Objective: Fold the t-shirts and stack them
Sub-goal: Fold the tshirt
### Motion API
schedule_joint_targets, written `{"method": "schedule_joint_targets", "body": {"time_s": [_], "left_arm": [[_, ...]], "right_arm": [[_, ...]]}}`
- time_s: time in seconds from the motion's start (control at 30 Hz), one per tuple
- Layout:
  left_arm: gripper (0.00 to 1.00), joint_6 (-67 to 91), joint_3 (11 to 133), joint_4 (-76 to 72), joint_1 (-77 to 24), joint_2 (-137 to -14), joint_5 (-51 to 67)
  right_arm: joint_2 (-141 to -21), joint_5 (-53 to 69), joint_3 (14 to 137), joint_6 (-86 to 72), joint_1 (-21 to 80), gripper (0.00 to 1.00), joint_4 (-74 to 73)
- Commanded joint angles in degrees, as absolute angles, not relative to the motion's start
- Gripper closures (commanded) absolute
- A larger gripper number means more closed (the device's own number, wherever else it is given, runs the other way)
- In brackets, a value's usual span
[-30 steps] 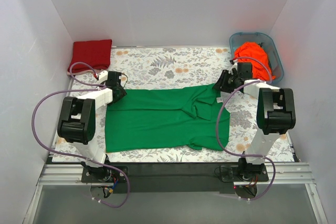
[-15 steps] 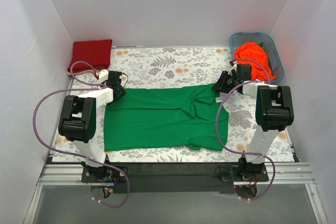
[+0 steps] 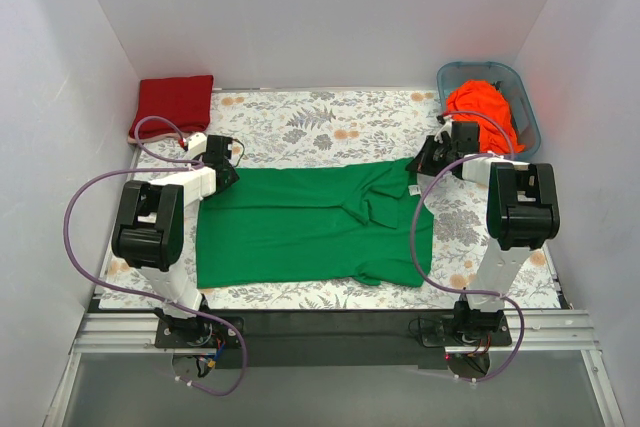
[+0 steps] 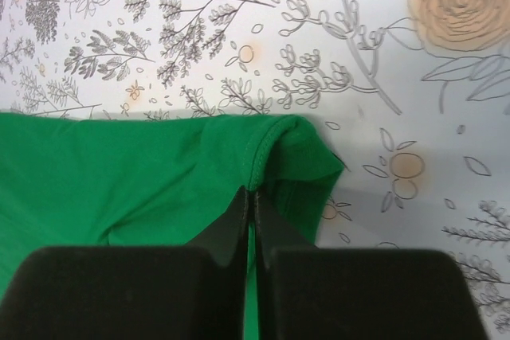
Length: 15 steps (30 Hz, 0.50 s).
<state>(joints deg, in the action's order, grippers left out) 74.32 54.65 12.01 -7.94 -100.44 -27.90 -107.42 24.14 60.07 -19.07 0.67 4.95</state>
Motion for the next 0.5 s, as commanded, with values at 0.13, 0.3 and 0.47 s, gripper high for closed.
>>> {"method": "schedule_joint_targets", "body": {"time_s": [0.13,0.3,0.47], "left_arm": [[0.44,74.97,55.02,16.43,-6.24,-102.39,-30.76],[0.44,76.02,55.90,18.02,-5.54,-103.09,-30.85],[0.43,76.03,56.07,18.28,-5.54,-103.53,-30.50]], "right_arm": [[-107.31,22.50,61.70,-17.14,-4.04,0.99,7.29],[-108.10,22.68,63.45,-16.26,-5.36,0.99,7.12],[-110.38,24.87,66.62,-16.70,-5.36,0.99,7.29]]}}
